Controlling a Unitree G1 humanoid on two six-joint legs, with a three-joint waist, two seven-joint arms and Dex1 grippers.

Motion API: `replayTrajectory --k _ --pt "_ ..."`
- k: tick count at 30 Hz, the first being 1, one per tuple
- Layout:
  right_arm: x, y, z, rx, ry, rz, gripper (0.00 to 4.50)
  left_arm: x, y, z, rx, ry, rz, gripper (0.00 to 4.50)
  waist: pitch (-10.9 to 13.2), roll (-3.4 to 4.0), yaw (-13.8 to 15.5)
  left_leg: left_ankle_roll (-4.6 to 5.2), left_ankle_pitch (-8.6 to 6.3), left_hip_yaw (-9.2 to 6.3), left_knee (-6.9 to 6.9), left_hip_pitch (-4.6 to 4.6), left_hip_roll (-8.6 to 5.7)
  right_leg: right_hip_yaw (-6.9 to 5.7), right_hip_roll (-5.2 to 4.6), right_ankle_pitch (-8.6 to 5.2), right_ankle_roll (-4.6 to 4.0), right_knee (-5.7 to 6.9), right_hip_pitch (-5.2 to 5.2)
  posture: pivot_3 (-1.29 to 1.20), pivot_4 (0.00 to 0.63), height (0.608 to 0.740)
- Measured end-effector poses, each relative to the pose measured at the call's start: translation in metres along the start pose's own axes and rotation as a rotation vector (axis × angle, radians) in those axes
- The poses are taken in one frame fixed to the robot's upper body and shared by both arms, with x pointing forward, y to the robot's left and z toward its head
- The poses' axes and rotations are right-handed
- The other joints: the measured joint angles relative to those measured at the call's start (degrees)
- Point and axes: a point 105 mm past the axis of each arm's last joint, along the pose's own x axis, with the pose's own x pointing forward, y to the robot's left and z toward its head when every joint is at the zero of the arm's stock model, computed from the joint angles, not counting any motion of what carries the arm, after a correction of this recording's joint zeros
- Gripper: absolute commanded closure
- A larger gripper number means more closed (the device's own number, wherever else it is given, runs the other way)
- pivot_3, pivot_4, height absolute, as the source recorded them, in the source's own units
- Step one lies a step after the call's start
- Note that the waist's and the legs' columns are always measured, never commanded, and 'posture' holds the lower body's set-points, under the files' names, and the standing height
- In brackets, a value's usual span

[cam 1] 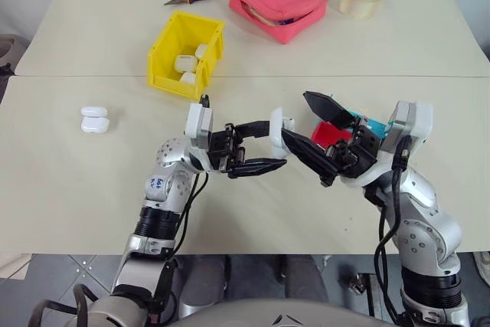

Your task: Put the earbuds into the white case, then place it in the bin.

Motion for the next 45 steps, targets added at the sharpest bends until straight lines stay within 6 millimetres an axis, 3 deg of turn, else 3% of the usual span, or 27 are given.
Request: replayTrajectory --k 4,10,18,22,26,30,37,45 --pt "-0.018 -0.006 0.012 -0.055 0.06 -0.025 0.07 -0.001 -0.001 -0.001 0.007 -0.009 0.001 1.79 0.01 -0.01 0.17 0.05 -0.03 0.01 -0.01 -0.02 -0.01 -0.01 -0.02 0.0 0.0 -0.04 0.01 0.0 0.15 0.74" --pt "-0.067 -0.017 0.027 -0.147 0.226 -0.112 0.07 -0.01 -0.002 -0.007 0.014 0.001 0.012 1.79 0.01 -0.02 0.22 0.07 -0.04 0.06 -0.03 -0.01 0.01 -0.02 -0.02 0.0 0.0 -0.08 0.04 0.0 0.15 0.74" --pt "-0.157 -0.033 0.009 -0.186 0.596 -0.248 0.07 -0.024 -0.009 -0.01 0.023 0.027 0.005 1.79 0.02 -0.04 0.23 0.13 -0.06 0.13 -0.03 0.04 0.0 0.05 -0.02 0.02 0.03 -0.1 0.09 0.0 0.15 0.74" --pt "-0.177 -0.041 0.016 -0.209 0.64 -0.296 0.07 -0.026 -0.01 -0.011 0.027 0.033 0.0 1.79 0.02 -0.05 0.17 0.13 -0.06 0.13 -0.01 0.08 0.04 0.05 -0.02 0.02 0.04 -0.08 0.1 0.0 0.15 0.74" --pt "-0.178 -0.051 0.021 -0.256 0.677 -0.293 0.07 -0.028 -0.011 -0.011 0.043 0.028 0.015 1.79 0.02 -0.04 0.05 0.12 -0.06 0.16 -0.01 0.1 0.06 0.06 -0.02 0.02 0.04 -0.08 0.1 0.0 0.15 0.74" --pt "-0.158 -0.065 0.03 -0.316 0.735 -0.251 0.07 -0.028 -0.012 -0.012 0.051 0.018 0.027 1.79 0.02 -0.03 0.11 0.12 -0.06 0.15 0.01 0.1 0.07 0.07 -0.02 0.02 0.04 -0.08 0.1 0.0 0.15 0.74" --pt "-0.127 -0.105 0.033 -0.315 0.915 -0.227 0.07 -0.029 -0.013 -0.013 0.062 0.009 0.044 1.79 0.02 -0.01 0.06 0.12 -0.06 0.12 0.03 0.02 0.04 0.04 -0.07 0.07 0.03 -0.15 0.07 0.0 0.15 0.74" --pt "-0.113 -0.151 0.025 -0.304 1.143 -0.287 0.07 -0.025 -0.015 -0.016 0.058 -0.003 0.054 1.79 0.02 0.0 -0.1 0.12 -0.06 0.12 0.02 -0.1 0.04 -0.01 -0.08 0.09 0.05 -0.26 -0.04 0.0 0.15 0.74"
